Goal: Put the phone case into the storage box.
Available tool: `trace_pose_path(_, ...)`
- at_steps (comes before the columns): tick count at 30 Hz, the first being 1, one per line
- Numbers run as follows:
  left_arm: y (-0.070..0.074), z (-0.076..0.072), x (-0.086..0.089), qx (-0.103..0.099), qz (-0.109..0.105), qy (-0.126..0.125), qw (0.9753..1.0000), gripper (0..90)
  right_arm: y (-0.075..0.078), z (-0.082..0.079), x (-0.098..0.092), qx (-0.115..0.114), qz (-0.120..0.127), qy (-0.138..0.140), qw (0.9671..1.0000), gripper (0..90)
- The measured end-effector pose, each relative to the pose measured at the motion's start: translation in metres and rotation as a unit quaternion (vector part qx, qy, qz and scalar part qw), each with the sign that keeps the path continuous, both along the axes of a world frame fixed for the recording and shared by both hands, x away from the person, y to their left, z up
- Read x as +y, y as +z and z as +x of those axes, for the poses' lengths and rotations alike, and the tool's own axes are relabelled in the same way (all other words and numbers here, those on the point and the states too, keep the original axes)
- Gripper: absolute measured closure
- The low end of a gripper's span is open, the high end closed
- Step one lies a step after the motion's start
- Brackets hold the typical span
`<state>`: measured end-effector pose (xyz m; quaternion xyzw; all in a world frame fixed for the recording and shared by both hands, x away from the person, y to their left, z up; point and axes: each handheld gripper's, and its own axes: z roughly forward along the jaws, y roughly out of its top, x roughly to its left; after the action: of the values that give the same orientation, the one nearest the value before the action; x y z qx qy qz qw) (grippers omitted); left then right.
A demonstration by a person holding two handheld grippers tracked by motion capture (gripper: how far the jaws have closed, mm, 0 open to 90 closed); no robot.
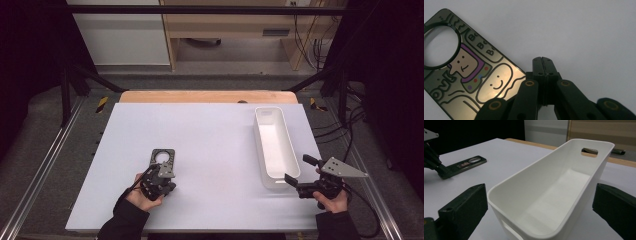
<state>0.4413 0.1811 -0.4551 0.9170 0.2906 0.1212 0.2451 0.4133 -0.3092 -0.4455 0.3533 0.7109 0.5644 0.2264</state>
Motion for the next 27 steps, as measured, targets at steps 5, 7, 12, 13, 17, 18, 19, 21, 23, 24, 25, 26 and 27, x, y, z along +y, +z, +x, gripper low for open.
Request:
trace_pose_path(5, 0.001, 0.000, 0.005, 0.003, 0.005, 0.003, 1.0000, 89.5, 0.000, 0.000, 0.000, 0.000, 0.000, 0.000, 1.0000, 0.4)
trace_pose_path(7, 0.001, 0.000, 0.006, 0.003, 0.007, 0.004, 1.0000, 89.5, 0.000, 0.000, 0.000, 0.000, 0.000, 0.000, 1.0000, 0.4)
trace_pose_path(12, 0.002, -0.001, 0.011, 0.004, 0.011, 0.007, 0.9999, 89.4, 0.000, 0.000, 0.000, 0.000, 0.000, 0.000, 1.0000, 0.4)
trace_pose_path(13, 0.002, 0.000, 0.012, 0.005, 0.011, 0.008, 0.9999, 89.4, 0.000, 0.000, 0.000, 0.000, 0.001, 0.000, 1.0000, 0.4)
trace_pose_path(17, 0.002, -0.001, 0.017, 0.006, 0.014, 0.013, 0.9998, 89.4, 0.000, 0.000, -0.001, -0.001, 0.000, 0.000, 1.0000, 0.4)
trace_pose_path(18, 0.002, 0.000, 0.018, 0.007, 0.015, 0.014, 0.9998, 89.5, 0.000, 0.000, -0.001, -0.001, 0.001, 0.000, 1.0000, 0.4)
trace_pose_path(19, 0.003, 0.000, 0.019, 0.007, 0.015, 0.015, 0.9997, 89.5, 0.000, 0.000, -0.001, -0.001, 0.001, 0.000, 1.0000, 0.4)
trace_pose_path(21, 0.003, 0.000, 0.021, 0.007, 0.016, 0.016, 0.9997, 89.5, 0.000, 0.000, 0.000, 0.000, 0.000, 0.000, 1.0000, 0.4)
trace_pose_path(23, 0.003, 0.000, 0.022, 0.008, 0.018, 0.017, 0.9997, 89.5, 0.000, 0.000, 0.000, 0.000, 0.000, 0.000, 1.0000, 0.4)
trace_pose_path(24, 0.003, 0.000, 0.023, 0.007, 0.017, 0.018, 0.9997, 89.4, 0.000, 0.000, 0.000, 0.000, 0.001, 0.001, 1.0000, 0.4)
trace_pose_path(25, 0.003, 0.000, 0.023, 0.008, 0.017, 0.018, 0.9997, 89.4, 0.000, 0.000, 0.000, 0.000, 0.001, 0.001, 1.0000, 0.4)
trace_pose_path(26, 0.003, 0.000, 0.024, 0.007, 0.019, 0.019, 0.9996, 89.5, 0.000, 0.000, 0.000, 0.000, 0.001, 0.000, 1.0000, 0.4)
trace_pose_path(27, 0.003, 0.000, 0.024, 0.008, 0.021, 0.020, 0.9996, 89.5, 0.000, 0.000, -0.001, -0.001, 0.001, 0.000, 1.0000, 0.4)
